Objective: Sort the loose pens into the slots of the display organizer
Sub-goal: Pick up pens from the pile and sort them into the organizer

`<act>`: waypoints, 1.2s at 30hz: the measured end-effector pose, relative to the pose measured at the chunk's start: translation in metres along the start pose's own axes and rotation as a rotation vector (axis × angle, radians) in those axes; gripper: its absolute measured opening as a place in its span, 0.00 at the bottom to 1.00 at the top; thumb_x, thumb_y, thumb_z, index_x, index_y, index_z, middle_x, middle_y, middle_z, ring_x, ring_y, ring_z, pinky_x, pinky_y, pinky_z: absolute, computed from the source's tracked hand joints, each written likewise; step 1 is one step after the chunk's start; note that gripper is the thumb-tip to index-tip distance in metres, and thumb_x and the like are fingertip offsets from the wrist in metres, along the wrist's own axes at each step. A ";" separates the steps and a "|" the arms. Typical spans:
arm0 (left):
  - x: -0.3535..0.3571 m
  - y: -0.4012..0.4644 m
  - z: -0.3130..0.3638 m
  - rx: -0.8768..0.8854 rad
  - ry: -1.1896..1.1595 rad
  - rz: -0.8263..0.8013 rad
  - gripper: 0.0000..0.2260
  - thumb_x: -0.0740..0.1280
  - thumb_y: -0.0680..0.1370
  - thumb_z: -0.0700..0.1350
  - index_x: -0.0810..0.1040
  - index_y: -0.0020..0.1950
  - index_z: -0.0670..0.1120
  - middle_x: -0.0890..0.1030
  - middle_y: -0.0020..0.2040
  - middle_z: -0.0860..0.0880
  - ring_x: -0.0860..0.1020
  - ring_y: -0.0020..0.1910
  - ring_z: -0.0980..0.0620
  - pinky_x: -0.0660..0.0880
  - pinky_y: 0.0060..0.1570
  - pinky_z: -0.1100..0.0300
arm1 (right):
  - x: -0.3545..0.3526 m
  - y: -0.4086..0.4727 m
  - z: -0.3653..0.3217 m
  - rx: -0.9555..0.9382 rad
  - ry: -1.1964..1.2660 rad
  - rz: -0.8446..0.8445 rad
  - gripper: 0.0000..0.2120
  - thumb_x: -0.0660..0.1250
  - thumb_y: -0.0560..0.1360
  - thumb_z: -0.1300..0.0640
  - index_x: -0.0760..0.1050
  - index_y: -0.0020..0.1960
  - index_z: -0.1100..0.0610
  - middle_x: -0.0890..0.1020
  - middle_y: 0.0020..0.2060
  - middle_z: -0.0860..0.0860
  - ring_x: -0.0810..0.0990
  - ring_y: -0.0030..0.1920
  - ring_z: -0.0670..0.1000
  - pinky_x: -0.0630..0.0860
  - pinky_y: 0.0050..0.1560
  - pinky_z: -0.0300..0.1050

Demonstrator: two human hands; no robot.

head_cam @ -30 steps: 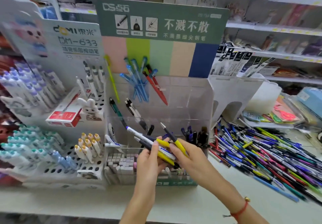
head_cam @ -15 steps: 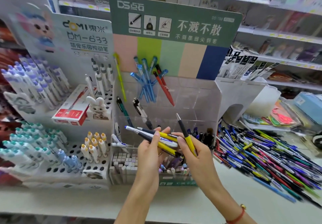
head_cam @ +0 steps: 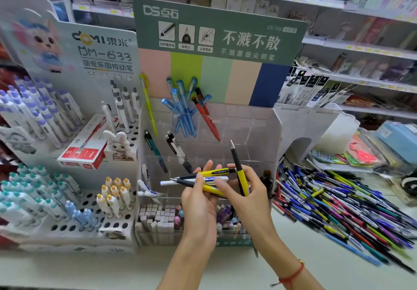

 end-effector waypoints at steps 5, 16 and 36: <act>0.010 -0.003 0.001 0.021 0.038 0.004 0.14 0.54 0.84 0.44 0.77 0.61 0.42 0.85 0.51 0.47 0.81 0.56 0.45 0.80 0.47 0.58 | 0.008 -0.003 0.000 -0.001 0.040 -0.027 0.14 0.72 0.68 0.51 0.76 0.53 0.50 0.83 0.42 0.40 0.83 0.45 0.41 0.77 0.42 0.32; 0.014 -0.007 0.010 0.097 0.297 -0.021 0.13 0.65 0.78 0.45 0.80 0.54 0.37 0.85 0.47 0.44 0.84 0.48 0.48 0.81 0.45 0.60 | -0.010 0.016 0.015 0.132 0.206 0.183 0.13 0.68 0.66 0.43 0.79 0.40 0.53 0.84 0.35 0.49 0.84 0.40 0.48 0.79 0.45 0.42; -0.053 0.014 0.066 0.232 0.239 0.148 0.06 0.60 0.81 0.41 0.76 0.55 0.47 0.85 0.48 0.50 0.83 0.49 0.55 0.80 0.47 0.62 | -0.002 0.081 -0.067 -0.655 -0.548 0.035 0.12 0.71 0.72 0.50 0.74 0.40 0.58 0.75 0.30 0.40 0.72 0.28 0.42 0.68 0.30 0.33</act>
Point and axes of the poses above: each hand's wrist, its own y-axis towards the middle knuckle, its own x-axis out of the palm, z = x × y, the point moved 8 cm from there along y, towards the middle knuckle
